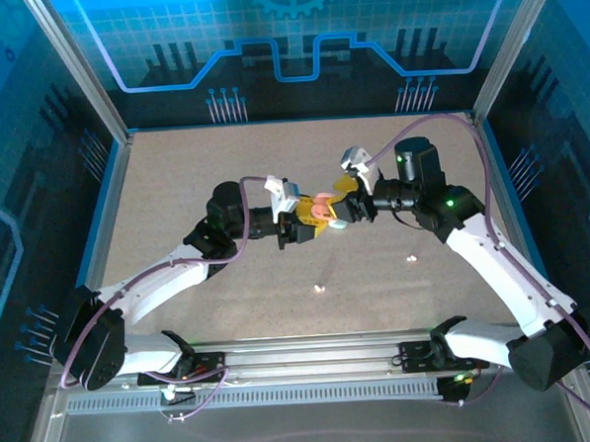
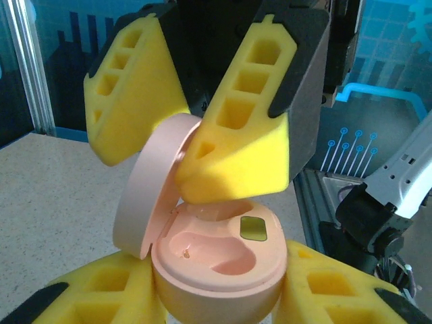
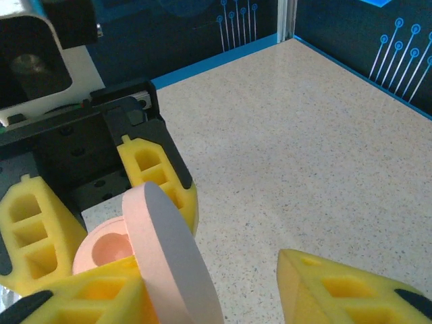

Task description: Insert the wireless bluetooth earbuds into the charging case

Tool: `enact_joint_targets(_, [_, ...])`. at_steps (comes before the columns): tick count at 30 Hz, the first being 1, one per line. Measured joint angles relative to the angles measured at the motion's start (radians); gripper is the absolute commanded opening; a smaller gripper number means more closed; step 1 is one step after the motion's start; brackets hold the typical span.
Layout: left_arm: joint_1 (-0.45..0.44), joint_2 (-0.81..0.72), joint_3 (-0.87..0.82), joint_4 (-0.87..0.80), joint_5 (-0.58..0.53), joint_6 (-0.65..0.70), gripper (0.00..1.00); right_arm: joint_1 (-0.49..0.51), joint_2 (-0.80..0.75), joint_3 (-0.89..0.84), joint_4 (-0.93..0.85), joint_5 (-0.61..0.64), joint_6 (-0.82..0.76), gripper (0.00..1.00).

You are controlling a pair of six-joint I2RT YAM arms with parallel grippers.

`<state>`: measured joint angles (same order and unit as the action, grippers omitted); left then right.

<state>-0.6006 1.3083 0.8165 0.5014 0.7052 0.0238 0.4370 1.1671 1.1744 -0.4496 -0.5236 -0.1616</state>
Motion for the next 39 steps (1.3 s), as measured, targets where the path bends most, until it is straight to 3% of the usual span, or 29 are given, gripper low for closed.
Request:
enact_joint_targets(16, [-0.003, 0.0, 0.045, -0.055, 0.078, 0.005, 0.26, 0.002, 0.013, 0.077, -0.114, -0.098, -0.288, 0.14])
enact_joint_targets(21, [-0.003, 0.0, 0.045, -0.074, 0.082, 0.005, 0.31, 0.002, 0.023, 0.085, -0.138, -0.097, -0.319, 0.07])
enact_joint_targets(26, [-0.005, 0.0, 0.045, -0.079, 0.079, 0.011, 0.48, 0.002, 0.024, 0.085, -0.142, -0.097, -0.322, 0.05])
enact_joint_targets(39, [-0.01, 0.0, 0.045, -0.078, 0.066, 0.016, 0.62, 0.016, -0.001, 0.082, -0.101, -0.086, -0.31, 0.06])
